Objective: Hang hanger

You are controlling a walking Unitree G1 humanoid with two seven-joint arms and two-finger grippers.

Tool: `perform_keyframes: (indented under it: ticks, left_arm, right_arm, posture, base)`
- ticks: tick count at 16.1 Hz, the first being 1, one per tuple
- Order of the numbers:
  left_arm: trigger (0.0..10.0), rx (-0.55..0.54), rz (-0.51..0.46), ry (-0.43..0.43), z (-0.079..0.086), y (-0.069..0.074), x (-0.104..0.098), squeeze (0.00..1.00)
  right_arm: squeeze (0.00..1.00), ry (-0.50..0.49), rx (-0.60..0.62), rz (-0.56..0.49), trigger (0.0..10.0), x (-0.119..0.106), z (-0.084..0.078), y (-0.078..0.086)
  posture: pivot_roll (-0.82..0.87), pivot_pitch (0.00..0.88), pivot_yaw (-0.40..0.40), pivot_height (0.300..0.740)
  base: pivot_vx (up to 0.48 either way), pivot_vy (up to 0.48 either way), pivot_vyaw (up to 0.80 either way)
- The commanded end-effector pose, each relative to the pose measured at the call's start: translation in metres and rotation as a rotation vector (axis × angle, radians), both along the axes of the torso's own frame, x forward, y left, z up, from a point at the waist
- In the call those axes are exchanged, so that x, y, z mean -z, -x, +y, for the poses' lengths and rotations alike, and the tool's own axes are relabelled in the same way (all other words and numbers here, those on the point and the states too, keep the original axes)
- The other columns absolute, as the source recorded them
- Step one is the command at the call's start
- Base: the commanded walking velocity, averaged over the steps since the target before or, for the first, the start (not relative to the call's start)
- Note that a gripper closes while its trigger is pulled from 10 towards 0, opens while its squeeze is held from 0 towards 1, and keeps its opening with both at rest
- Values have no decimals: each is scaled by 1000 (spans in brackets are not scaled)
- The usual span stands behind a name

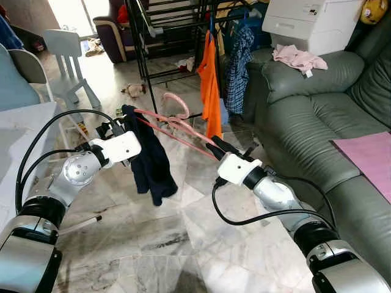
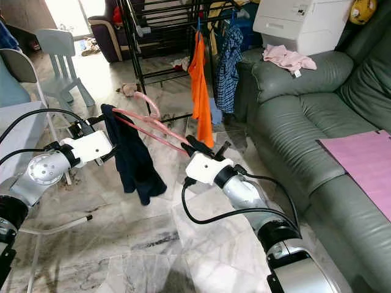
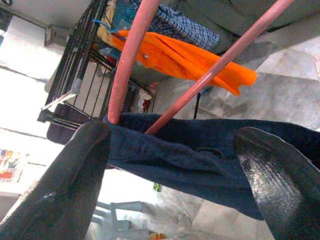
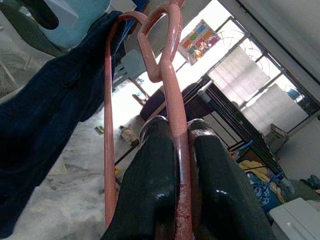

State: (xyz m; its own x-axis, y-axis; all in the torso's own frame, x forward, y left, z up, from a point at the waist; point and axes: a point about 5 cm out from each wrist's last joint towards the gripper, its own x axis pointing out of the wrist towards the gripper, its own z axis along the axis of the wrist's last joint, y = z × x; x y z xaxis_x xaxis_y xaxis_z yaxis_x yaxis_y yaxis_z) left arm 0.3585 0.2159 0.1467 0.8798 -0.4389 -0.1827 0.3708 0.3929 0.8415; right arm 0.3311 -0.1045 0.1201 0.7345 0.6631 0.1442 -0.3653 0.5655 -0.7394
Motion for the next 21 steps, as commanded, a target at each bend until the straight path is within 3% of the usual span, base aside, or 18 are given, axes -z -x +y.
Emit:
perform_keyframes:
  ticks: [1, 8, 9, 10, 11, 15, 17, 21]
  left_arm:
    - [10000, -21, -9, -1, 5, -2, -4, 1000]
    - [10000, -21, -9, -1, 5, -2, -4, 1000]
    - [10000, -81, -39, 57, 6, -3, -4, 1000]
    - [10000, -421, 31, 790, -19, -10, 17, 0]
    - [10000, -573, 120, 1105, -31, -8, 35, 0]
    - [10000, -590, 126, 1157, -38, -8, 36, 0]
    - [10000, -595, 138, 1242, -46, -10, 30, 0]
    - [10000, -557, 119, 1279, -50, -13, 22, 0]
  right_arm:
    - [0, -57, 4, -60, 10000, -17, 3, -5]
    - [0, -57, 4, -60, 10000, -17, 3, -5]
    - [0, -84, 23, -55, 10000, -18, 1, -6]
    - [0, -278, 95, -2, 10000, -29, 0, -11]
    - [0, -385, 113, 39, 10000, -34, 2, -13]
    - [0, -407, 80, 44, 10000, -38, 10, -11]
    - [0, -424, 47, 86, 10000, -40, 12, -9]
    - [0, -427, -34, 149, 10000, -37, 18, -1]
  posture:
    - [-68, 0, 70, 740]
    - [-68, 0, 70, 740]
    - [-71, 0, 72, 740]
    - [-101, 0, 62, 740]
    - [-103, 0, 61, 740]
    - [-110, 0, 57, 740]
    - [-112, 0, 56, 740]
    - [-118, 0, 62, 740]
  base:
    - [0, 0, 0]
    - [0, 0, 0]
    - [0, 0, 0]
    - [0, 0, 0]
    - [0, 0, 0]
    - [0, 0, 0]
    - [0, 0, 0]
    - [0, 0, 0]
